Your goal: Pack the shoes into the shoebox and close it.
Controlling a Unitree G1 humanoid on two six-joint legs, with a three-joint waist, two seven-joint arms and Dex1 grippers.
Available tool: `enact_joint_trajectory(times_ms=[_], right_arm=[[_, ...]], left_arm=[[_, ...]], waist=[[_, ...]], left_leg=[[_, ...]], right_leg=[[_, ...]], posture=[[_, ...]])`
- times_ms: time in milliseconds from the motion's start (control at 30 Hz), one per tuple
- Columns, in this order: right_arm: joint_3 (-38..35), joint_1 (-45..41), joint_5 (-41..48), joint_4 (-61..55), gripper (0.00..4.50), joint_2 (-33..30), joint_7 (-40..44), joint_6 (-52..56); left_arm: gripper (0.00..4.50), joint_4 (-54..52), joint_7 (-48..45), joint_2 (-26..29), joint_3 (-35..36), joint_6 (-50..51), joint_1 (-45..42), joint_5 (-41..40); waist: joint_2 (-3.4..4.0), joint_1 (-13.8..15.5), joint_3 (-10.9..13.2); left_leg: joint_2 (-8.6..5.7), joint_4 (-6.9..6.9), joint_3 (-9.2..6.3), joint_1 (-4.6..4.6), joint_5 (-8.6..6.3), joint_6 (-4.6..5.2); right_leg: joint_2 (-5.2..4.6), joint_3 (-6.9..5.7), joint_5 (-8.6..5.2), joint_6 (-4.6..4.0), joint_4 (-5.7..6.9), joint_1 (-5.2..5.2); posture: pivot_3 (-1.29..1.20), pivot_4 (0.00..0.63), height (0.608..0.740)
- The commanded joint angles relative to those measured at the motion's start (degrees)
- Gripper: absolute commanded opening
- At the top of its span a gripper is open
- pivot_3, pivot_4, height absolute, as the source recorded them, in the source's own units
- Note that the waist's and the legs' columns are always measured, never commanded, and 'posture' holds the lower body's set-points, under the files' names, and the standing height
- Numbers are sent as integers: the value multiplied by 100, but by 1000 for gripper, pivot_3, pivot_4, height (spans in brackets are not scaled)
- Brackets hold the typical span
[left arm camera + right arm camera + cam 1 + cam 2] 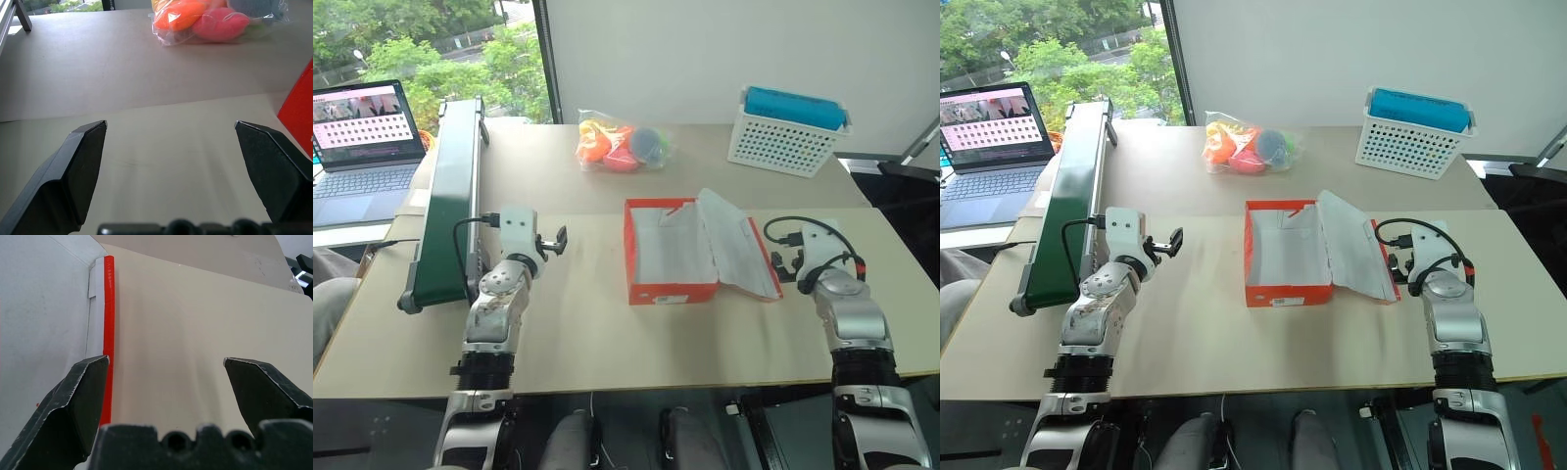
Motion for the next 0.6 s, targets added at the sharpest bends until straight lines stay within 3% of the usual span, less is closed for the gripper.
enact_joint_trajectory(times_ms=[33,100,200,433,600], right_arm=[[-257,-257,32,-69,4451,-18,-170,-225],[-573,-479,289,-208,4451,61,-248,-335],[-691,-801,1399,-1248,4451,519,544,-151],[390,-340,2748,-3354,4451,296,2457,763],[1155,6,2847,-3888,4451,-63,3191,860]], left_arm=[[4500,-275,-181,-42,-114,-217,-48,-83],[4500,-403,-346,-73,-240,-447,-23,-83],[4500,-431,-248,-67,-152,-616,-13,-12],[4500,-474,-71,162,377,-515,13,-148],[4500,-226,-180,674,1112,-40,92,-519]], waist=[[0,0,0],[0,-1,0],[0,-21,0],[1,4,-1],[0,49,-1]], left_leg=[[0,0,0,0,0,0],[0,0,0,0,0,0],[1,0,2,-1,0,0],[12,-5,-8,2,1,-2],[4,4,-9,-1,-5,7]], right_leg=[[0,0,0,0,0,0],[0,0,0,0,0,0],[0,2,1,-1,0,-4],[14,-2,2,-4,4,-5],[0,-8,2,-3,0,-1]], posture=[[0,150,699],[0,150,699],[0,150,699],[0,150,699],[0,150,699]])
